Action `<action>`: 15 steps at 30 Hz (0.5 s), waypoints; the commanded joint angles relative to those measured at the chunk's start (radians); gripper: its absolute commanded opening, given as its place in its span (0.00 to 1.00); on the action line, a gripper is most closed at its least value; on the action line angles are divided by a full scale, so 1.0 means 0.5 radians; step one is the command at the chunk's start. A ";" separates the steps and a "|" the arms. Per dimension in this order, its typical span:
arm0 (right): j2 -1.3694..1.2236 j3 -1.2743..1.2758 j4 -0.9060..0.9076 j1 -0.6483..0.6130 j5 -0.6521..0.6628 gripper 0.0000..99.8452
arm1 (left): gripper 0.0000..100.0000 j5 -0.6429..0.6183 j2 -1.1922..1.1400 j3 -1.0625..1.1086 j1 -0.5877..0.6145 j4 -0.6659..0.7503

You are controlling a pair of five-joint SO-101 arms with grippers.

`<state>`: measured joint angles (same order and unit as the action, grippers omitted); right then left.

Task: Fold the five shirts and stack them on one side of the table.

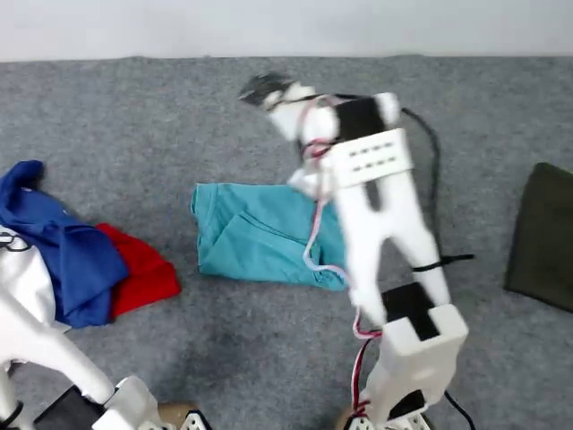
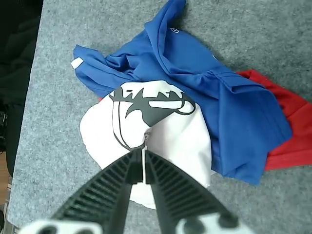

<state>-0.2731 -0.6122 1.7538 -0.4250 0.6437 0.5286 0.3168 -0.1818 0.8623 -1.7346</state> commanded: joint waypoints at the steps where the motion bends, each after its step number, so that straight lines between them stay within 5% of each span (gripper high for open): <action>1: -0.005 -0.043 0.023 -0.219 -0.028 0.01 | 0.02 0.003 0.074 0.002 -0.015 -0.040; 15: -0.443 -0.046 -0.459 -0.520 -0.092 0.01 | 0.02 0.003 0.074 0.198 -0.015 -0.037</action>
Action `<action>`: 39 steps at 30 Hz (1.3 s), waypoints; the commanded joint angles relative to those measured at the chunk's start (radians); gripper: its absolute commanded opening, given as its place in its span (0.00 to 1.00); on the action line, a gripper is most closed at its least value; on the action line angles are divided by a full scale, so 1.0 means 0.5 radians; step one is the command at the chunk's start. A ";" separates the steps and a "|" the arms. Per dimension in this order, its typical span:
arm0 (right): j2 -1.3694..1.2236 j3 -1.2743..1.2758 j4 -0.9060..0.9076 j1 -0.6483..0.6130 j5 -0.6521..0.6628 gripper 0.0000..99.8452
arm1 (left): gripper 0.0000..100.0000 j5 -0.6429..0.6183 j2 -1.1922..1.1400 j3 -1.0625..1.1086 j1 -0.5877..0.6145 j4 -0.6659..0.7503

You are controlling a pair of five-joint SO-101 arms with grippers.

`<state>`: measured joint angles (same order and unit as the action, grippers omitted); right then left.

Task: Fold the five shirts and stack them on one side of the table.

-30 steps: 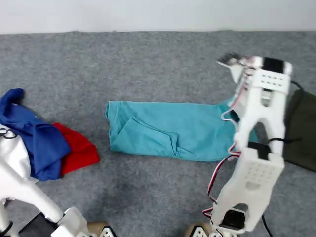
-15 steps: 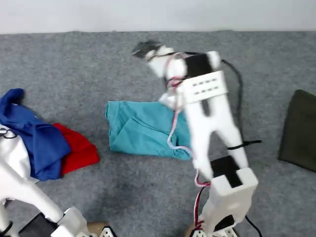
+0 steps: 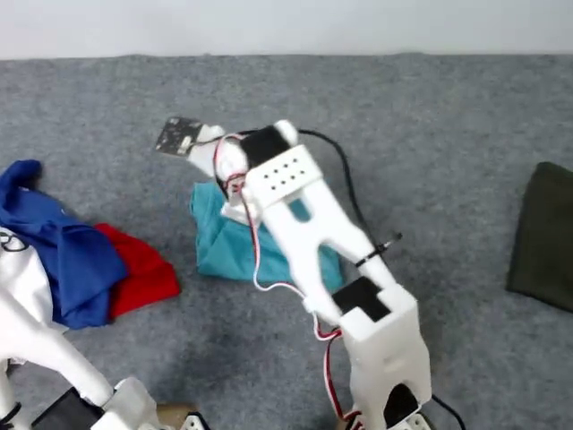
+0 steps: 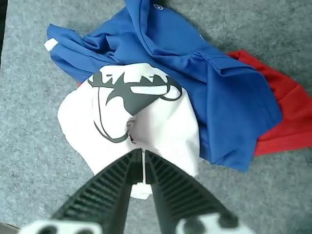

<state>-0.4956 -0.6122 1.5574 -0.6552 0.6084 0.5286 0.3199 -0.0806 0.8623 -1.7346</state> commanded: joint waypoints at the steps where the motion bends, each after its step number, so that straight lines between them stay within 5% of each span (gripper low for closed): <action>1: -0.014 -0.046 -0.094 -0.075 -0.021 0.01 | 0.02 0.003 0.068 -0.005 -0.018 -0.037; 5: -0.081 -0.046 -0.250 -0.097 -0.025 0.02 | 0.02 0.003 0.068 -0.005 -0.018 -0.037; 14: -0.118 -0.239 -0.210 -0.087 -0.221 0.24 | 0.02 0.003 0.068 -0.005 -0.018 -0.037; 18: -0.133 -0.522 0.069 -0.026 -0.184 0.20 | 0.02 0.003 0.068 -0.005 -0.018 -0.037; 22: -0.219 -0.534 0.293 0.183 0.003 0.01 | 0.02 0.003 0.068 -0.005 -0.018 -0.037; 31: -0.514 -0.543 0.419 0.566 0.061 0.01 | 0.02 0.003 0.068 -0.005 -0.006 -0.037; 39: -0.781 -0.543 0.367 0.361 0.049 0.01 | 0.02 0.003 0.193 -0.005 0.009 -0.037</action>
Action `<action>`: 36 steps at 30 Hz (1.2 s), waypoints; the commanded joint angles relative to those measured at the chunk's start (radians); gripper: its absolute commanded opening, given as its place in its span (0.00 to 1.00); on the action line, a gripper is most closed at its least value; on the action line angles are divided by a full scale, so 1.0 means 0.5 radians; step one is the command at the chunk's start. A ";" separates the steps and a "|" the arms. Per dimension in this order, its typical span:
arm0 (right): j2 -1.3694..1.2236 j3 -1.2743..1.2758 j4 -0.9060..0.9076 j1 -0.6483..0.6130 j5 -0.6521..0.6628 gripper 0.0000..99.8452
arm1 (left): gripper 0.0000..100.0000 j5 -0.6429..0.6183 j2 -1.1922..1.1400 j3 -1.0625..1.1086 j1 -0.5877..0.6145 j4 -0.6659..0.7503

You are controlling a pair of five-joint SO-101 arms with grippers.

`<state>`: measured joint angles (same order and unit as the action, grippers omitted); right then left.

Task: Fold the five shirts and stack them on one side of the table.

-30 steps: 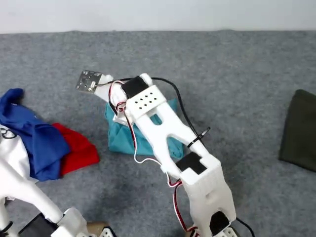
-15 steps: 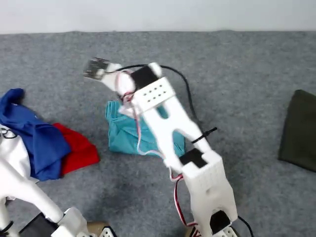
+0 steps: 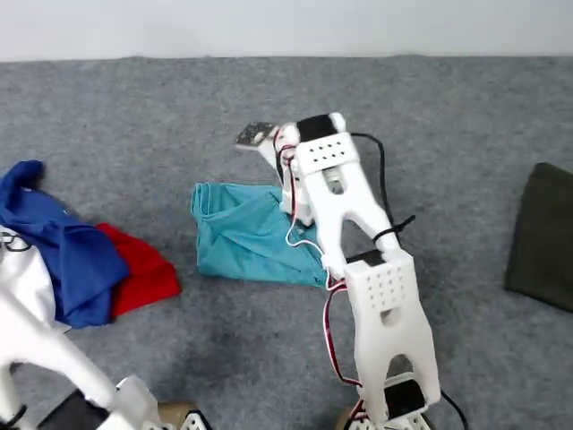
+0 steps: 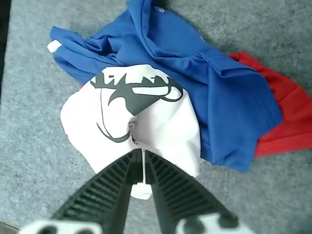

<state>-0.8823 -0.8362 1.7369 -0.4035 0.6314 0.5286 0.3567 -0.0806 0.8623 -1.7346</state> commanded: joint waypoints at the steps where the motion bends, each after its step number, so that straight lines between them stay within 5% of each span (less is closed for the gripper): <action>1: -0.014 -0.098 0.029 -0.226 0.003 0.01 | 0.02 0.003 0.141 -0.005 0.009 -0.037; 10: 0.342 -0.212 0.118 -0.842 -0.135 0.01 | 0.02 0.006 0.187 0.078 0.015 -0.034; 23: 0.232 -0.224 0.112 -0.434 -0.135 0.01 | 0.02 0.009 0.187 0.106 0.012 -0.034; 36: 0.106 -0.012 0.121 -1.051 -0.285 0.01 | 0.02 0.009 0.181 0.103 0.012 -0.003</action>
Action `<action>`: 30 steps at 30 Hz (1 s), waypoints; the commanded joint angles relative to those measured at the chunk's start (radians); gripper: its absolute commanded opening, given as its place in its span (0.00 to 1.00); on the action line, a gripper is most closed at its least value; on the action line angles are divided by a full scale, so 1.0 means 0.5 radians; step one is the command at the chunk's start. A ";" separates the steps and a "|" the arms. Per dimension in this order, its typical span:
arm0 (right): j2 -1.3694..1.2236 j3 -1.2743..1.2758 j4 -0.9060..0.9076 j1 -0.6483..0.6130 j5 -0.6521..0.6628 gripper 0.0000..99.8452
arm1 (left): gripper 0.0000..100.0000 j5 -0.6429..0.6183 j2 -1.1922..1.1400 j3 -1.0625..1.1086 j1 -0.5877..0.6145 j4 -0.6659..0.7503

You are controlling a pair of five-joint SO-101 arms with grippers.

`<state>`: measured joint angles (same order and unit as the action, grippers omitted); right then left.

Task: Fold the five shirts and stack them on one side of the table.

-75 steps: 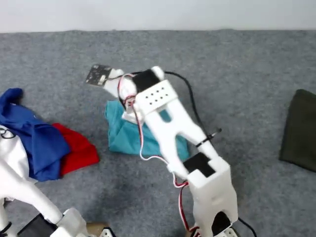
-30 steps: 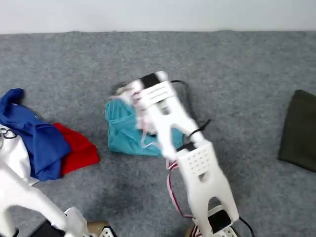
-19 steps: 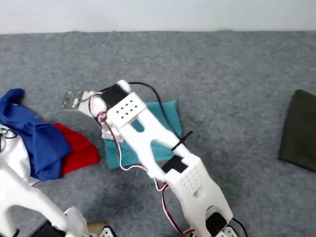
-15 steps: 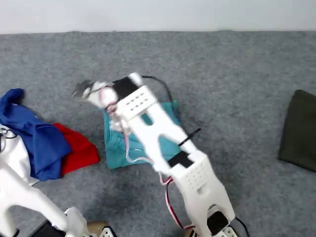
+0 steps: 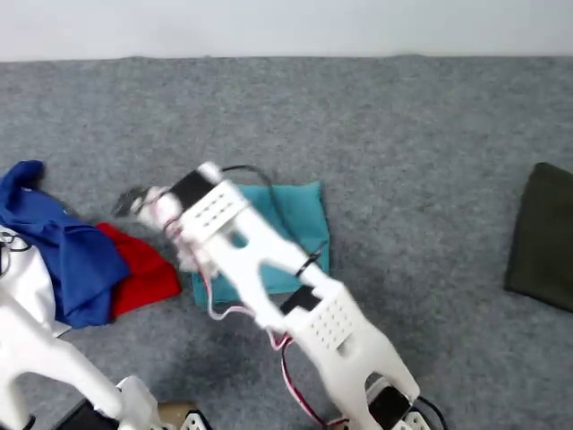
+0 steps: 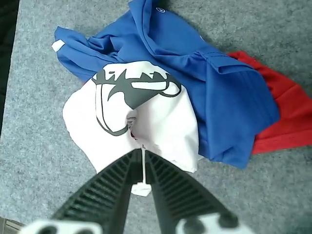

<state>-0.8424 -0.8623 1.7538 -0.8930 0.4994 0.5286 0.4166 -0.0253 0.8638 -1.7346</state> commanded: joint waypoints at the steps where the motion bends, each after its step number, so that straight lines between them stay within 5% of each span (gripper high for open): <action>1: 0.026 0.064 0.084 -0.075 -0.021 0.01 | 0.02 0.009 0.058 -0.008 0.009 -0.003; 11: 0.370 -0.031 0.091 0.296 -0.175 0.01 | 0.02 0.009 0.058 -0.008 0.009 -0.003; 18: 0.867 0.500 0.091 0.588 -0.408 0.02 | 0.02 0.009 0.058 -0.008 0.009 -0.003; 30: 1.106 1.154 0.035 0.821 -1.258 0.35 | 0.02 0.009 0.055 -0.005 0.009 -0.003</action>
<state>-0.3330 -0.2854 1.7538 -0.4956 -0.0407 0.5286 0.4166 -0.0253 0.8638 -1.7346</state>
